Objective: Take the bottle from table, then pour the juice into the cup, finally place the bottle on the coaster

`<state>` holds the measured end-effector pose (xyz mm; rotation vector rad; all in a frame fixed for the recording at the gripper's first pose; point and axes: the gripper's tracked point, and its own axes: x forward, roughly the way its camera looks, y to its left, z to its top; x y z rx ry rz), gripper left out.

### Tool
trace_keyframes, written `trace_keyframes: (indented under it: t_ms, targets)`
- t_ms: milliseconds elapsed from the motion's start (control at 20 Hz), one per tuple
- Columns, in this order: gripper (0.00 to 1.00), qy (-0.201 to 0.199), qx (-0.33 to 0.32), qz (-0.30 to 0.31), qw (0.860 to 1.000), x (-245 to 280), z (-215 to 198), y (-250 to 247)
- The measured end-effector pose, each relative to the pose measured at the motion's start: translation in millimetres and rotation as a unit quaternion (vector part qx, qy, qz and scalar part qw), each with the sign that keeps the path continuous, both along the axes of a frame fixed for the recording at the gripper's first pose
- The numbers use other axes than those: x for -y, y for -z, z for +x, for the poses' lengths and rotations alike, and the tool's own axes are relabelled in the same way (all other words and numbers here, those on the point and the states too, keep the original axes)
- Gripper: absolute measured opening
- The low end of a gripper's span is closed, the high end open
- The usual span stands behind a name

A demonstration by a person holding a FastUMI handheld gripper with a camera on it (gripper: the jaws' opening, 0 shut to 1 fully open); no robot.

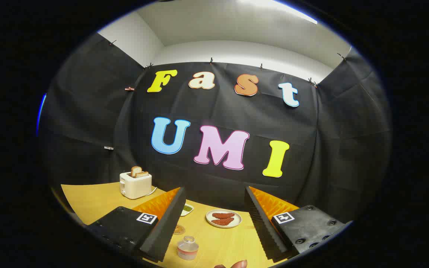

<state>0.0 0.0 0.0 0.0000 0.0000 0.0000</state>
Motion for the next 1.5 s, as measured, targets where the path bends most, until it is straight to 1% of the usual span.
trace_keyframes:
  t_ms: [450, 800, 900, 1000, 1200, 1500]
  targets:
    - [0.97, -0.010, -0.007, 0.032, 0.999, -2, 9, 20]
    - [0.97, -0.026, -0.002, 0.028, 0.999, -11, 15, 28]
    - [0.97, -0.034, -0.004, 0.031, 0.999, -17, 15, 36]
    - [0.97, -0.041, -0.015, 0.042, 0.998, -23, 14, 56]
    - [0.97, -0.042, -0.037, 0.054, 0.997, -33, 7, 109]
    - [0.97, -0.048, -0.076, 0.071, 0.993, -54, 4, 201]
